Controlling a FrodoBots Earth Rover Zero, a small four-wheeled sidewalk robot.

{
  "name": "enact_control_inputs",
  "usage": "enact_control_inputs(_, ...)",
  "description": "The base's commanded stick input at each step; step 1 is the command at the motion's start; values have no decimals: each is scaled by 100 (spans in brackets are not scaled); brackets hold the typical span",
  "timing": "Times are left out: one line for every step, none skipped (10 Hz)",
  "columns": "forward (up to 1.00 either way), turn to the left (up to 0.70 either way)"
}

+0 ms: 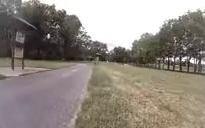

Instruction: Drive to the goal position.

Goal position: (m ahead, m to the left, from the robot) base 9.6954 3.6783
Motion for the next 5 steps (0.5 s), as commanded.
enact_control_inputs(70,0)
enact_control_inputs(70,0)
enact_control_inputs(70,0)
enact_control_inputs(70,0)
enact_control_inputs(70,0)
